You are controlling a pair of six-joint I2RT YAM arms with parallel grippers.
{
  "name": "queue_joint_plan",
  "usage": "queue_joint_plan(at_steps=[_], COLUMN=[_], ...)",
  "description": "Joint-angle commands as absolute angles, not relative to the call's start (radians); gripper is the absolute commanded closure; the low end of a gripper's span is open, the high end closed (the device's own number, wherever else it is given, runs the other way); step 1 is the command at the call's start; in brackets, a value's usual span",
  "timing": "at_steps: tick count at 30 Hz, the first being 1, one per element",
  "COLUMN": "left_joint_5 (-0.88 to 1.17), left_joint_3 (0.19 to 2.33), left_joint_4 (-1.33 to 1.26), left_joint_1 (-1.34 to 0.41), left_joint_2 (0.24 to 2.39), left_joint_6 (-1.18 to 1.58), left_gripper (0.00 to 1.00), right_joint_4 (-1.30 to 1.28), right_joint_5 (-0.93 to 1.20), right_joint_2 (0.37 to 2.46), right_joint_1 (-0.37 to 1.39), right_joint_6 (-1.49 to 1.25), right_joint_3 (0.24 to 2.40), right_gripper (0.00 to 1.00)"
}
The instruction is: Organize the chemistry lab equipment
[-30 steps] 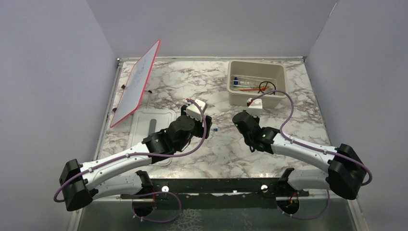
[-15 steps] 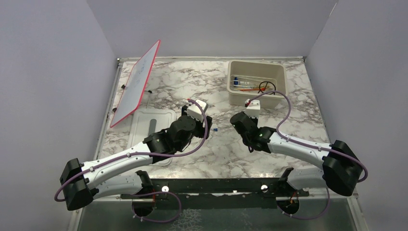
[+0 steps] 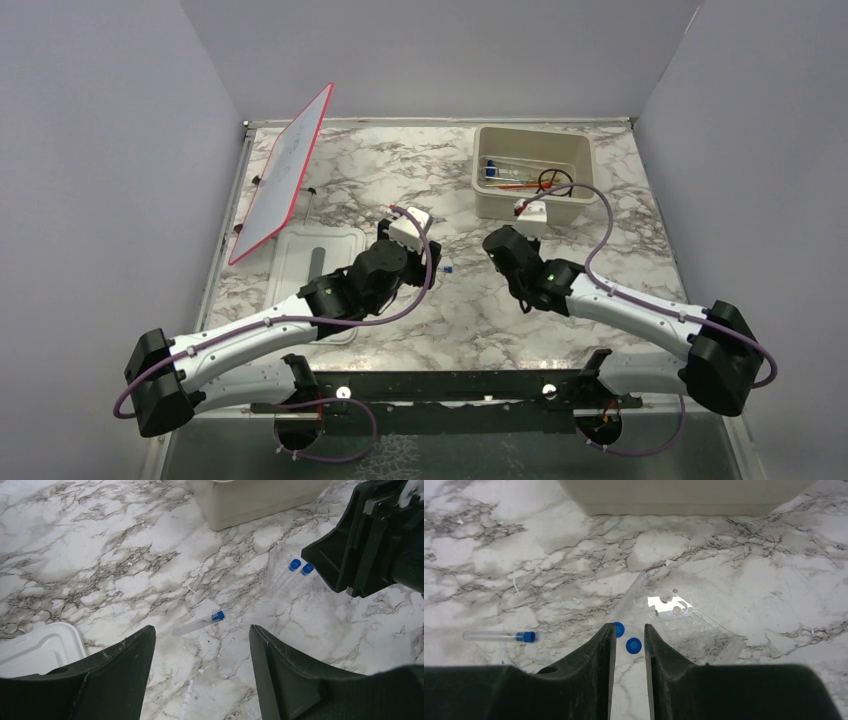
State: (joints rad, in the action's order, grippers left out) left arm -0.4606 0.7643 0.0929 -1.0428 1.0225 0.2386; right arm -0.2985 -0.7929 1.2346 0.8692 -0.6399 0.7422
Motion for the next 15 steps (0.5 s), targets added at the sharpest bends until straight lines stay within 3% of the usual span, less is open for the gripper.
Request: queue_joint_plan(at_steps=[1, 10, 15], left_joint_5=[-0.466, -0.455, -0.311], left_joint_3=[0.764, 0.746, 0.755], left_joint_4=[0.073, 0.044, 0.021], left_joint_1=[-1.046, -1.019, -0.92], left_joint_2=[1.033, 1.128, 1.229], left_joint_6=[0.242, 0.283, 0.318], left_gripper=[0.28, 0.25, 0.24], right_joint_4=[-0.365, -0.339, -0.326], right_joint_5=[-0.783, -0.713, -0.682], right_joint_2=[1.175, 1.135, 1.059], right_joint_1=[0.873, 0.874, 0.874], right_joint_6=[-0.664, -0.624, -0.648], right_joint_3=[0.806, 0.816, 0.77], right_gripper=[0.69, 0.67, 0.67])
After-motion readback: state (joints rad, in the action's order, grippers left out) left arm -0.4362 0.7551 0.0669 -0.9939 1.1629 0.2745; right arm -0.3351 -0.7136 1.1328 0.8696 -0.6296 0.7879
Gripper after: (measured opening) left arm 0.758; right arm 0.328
